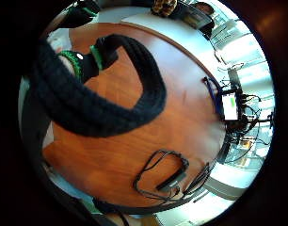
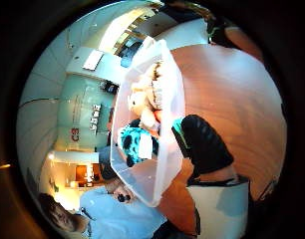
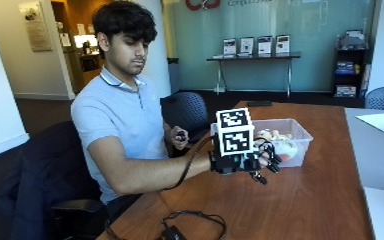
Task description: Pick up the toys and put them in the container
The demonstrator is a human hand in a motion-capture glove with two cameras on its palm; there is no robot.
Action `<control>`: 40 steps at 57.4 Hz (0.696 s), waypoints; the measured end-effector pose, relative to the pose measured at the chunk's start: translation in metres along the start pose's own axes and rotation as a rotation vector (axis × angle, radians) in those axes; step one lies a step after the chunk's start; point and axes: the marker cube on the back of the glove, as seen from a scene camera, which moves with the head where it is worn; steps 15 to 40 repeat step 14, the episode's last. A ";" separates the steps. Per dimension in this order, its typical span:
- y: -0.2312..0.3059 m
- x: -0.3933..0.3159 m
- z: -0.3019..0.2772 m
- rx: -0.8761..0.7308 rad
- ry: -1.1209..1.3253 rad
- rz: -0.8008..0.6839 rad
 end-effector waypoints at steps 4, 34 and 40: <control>0.002 0.009 0.011 0.006 0.013 0.015; 0.005 0.021 0.029 0.049 0.053 0.035; 0.005 0.021 0.029 0.049 0.053 0.035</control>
